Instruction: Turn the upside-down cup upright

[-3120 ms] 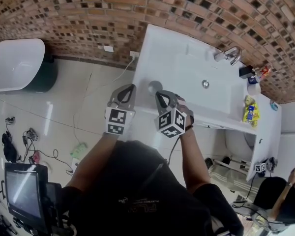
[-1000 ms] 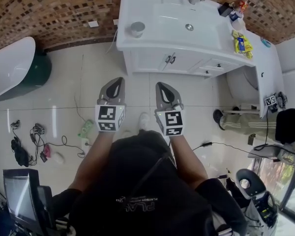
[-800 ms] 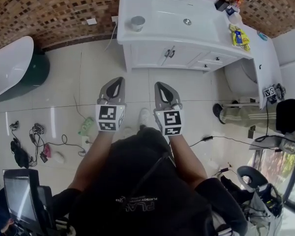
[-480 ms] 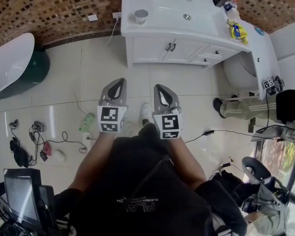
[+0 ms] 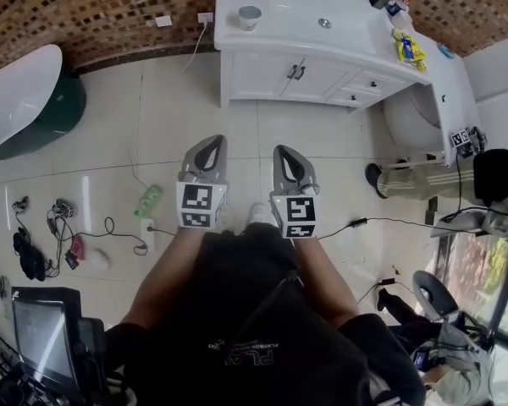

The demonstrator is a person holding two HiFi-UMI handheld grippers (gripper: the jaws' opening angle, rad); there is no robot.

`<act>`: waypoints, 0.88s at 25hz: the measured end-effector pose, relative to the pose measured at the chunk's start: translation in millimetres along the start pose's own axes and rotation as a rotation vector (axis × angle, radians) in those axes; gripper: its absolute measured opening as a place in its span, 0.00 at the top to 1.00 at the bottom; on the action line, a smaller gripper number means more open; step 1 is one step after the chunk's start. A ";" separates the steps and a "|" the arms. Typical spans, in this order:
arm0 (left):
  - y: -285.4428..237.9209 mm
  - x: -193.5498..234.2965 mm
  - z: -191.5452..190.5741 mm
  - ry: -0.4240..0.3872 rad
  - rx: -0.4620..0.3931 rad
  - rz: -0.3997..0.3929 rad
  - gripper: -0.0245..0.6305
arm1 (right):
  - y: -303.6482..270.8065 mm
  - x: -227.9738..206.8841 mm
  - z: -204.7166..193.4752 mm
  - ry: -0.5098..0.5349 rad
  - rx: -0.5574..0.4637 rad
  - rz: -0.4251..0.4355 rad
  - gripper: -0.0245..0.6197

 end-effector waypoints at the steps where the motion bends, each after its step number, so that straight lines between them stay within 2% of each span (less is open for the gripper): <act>1: 0.8 -2.4 -2.3 0.000 0.003 0.003 0.96 | 2.0 -1.2 2.7 0.005 -0.013 -0.005 0.94; 6: 2.1 -14.6 0.5 0.016 -0.001 0.027 0.96 | 12.2 -14.6 11.4 -0.002 -0.070 -0.039 0.94; 10: -1.2 -25.1 15.6 -0.004 -0.031 0.037 0.96 | 17.5 -29.4 6.4 -0.048 -0.062 -0.056 0.94; 13: 2.5 -31.4 24.0 -0.019 -0.035 0.048 0.96 | 19.7 -34.2 2.8 -0.096 -0.052 -0.037 0.94; 19: 13.6 -35.1 31.4 -0.035 -0.046 0.070 0.96 | 23.5 -32.7 13.9 -0.049 -0.118 0.002 0.94; 22: 15.7 -34.0 31.8 -0.028 -0.054 0.078 0.96 | 24.2 -35.4 21.2 -0.058 -0.136 -0.003 0.94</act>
Point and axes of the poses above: the fingertips, and each gripper's own axes: y backward along the fingers, x to its left, z out of its top, the point moved 6 cm from there along y, backward along the fingers, and after that the axes turned 4 degrees about -z, right-handed, at the moved point
